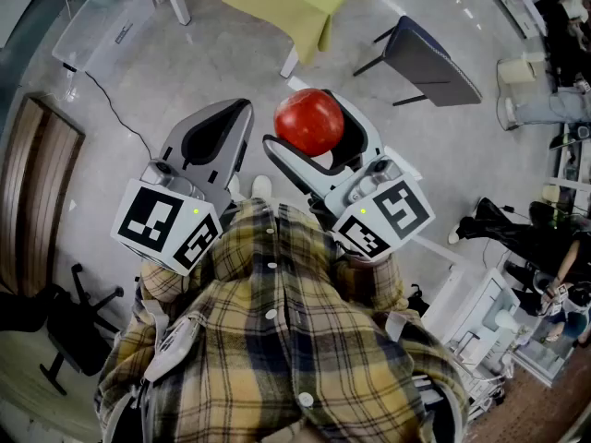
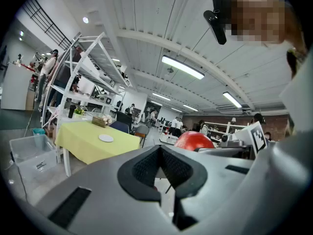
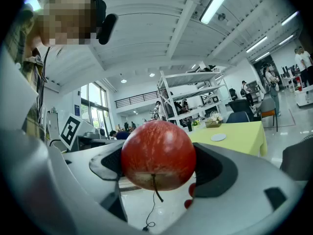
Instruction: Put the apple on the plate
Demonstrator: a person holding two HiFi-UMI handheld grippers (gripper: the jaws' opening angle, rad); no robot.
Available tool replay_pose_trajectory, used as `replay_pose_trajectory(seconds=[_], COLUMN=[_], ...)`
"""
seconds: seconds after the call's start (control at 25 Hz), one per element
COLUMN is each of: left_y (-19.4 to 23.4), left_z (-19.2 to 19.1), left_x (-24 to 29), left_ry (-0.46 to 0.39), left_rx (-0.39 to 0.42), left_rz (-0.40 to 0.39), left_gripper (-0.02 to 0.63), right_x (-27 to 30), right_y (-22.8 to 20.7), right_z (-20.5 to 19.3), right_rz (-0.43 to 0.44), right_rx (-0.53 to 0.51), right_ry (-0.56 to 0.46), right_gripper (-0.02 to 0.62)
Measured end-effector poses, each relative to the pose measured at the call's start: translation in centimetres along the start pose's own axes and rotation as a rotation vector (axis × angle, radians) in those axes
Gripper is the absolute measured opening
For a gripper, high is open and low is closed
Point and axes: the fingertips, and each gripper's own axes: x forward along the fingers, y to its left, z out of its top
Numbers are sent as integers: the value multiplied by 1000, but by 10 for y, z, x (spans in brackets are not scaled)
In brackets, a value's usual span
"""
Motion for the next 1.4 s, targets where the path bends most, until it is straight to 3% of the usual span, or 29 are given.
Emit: replay_pose_trajectory(seconds=[0.48,1.0,1.4], left_y=[-1,0,46], left_z=[0,-7,8], left_x=[13,12,20], left_ry=[0,-39,-50], left_rx=[4,-5,-15], left_rz=[2,85,112], left_gripper=[6,6,6], right_x=[-1,-12,31], right_y=[-15,-28,-40], right_z=[4,0,5], right_rz=[-5,45,53], right_rx=[11,35,31], right_ry=[-13,-11,9], right_gripper=[390,390,390])
